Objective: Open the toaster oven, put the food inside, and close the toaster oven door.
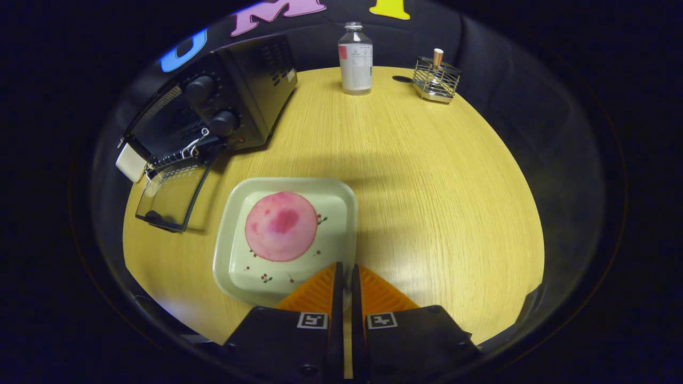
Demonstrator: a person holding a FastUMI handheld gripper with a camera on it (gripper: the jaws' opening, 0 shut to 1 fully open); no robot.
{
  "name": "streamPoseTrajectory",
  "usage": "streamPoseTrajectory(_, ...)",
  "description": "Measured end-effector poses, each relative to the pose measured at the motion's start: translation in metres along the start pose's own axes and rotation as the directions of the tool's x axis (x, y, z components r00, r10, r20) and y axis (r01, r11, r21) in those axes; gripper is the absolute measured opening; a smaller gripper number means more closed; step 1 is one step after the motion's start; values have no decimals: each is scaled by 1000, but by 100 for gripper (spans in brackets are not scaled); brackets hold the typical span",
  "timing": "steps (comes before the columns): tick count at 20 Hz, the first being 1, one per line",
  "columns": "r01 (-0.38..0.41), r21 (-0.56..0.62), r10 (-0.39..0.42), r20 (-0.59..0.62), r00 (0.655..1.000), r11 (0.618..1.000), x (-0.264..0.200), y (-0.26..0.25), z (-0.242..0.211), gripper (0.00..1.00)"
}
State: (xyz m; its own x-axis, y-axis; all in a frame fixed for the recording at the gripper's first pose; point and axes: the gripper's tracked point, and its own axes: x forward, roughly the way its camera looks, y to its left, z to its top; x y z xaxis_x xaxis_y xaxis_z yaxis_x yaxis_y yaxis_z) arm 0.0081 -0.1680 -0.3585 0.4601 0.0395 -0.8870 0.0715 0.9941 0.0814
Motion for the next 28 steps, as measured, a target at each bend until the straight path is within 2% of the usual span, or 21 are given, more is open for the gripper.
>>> streamPoseTrajectory(5, -70, 124, 75, -35, 997, 990, 0, 2, -4, 7)
streamPoseTrajectory(8, -116, 287, 134, -46, 990, 951, -4, 3, -4, 6)
streamPoseTrajectory(12, -151, 515, 184, -13, 983, 844, -22, -1, -2, 6)
streamPoseTrajectory(15, -166, 618, 197, 18, 980, 768, -35, -9, -6, 6)
streamPoseTrajectory(17, -185, 688, 205, 53, 977, 702, -43, -7, -2, 6)
streamPoseTrajectory(19, -199, 744, 209, 81, 975, 637, -52, -2, -4, 6)
streamPoseTrajectory(22, -220, 797, 208, 122, 971, 562, -62, 9, -12, 6)
streamPoseTrajectory(24, -254, 839, 228, 161, 960, 481, -72, 22, -12, 6)
streamPoseTrajectory(25, -270, 849, 234, 178, 956, 454, -77, 29, -14, 6)
streamPoseTrajectory(28, -301, 850, 232, 218, 948, 433, -87, 48, -19, 6)
